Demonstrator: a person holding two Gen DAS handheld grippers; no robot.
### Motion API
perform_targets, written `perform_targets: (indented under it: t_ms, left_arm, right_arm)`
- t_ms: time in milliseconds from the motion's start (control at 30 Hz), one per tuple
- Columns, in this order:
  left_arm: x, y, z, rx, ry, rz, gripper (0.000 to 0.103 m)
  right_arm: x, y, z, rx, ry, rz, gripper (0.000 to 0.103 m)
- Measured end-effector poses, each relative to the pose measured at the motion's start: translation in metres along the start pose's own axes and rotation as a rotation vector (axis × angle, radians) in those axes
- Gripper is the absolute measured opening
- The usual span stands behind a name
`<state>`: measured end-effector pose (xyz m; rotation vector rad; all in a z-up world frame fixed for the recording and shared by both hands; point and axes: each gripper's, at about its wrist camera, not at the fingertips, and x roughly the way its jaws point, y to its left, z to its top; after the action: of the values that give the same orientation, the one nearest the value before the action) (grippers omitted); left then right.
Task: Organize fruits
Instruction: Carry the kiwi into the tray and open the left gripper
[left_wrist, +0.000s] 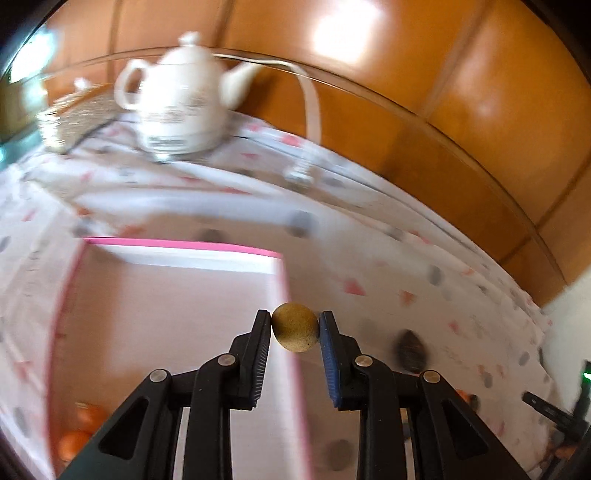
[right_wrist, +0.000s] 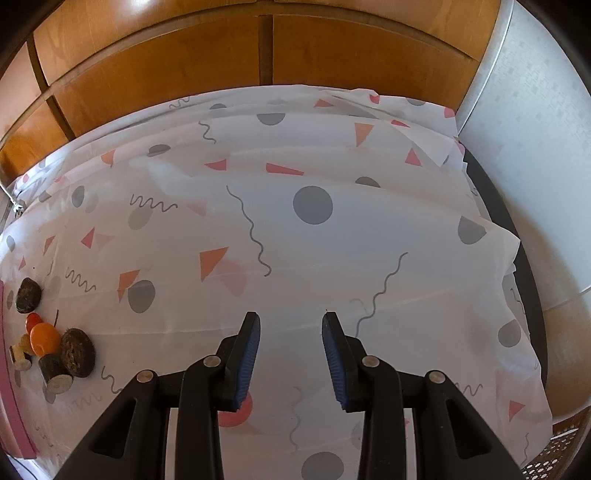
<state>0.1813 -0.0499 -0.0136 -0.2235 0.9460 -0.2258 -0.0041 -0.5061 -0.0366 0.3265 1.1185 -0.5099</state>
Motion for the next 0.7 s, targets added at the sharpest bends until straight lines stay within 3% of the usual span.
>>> perform_targets:
  t_ms: [267,700]
  left_arm:
    - [-0.009,0.071,-0.003,-0.069,-0.031,0.172,0.027]
    - [-0.018,0.105,-0.029,-0.087,-0.040,0.261,0.028]
  right_arm:
    - [-0.001,0.008,-0.003,-0.037,-0.002,0.002,0.035]
    - [0.003,0.008,-0.006,-0.050,0.008,-0.014,0.035]
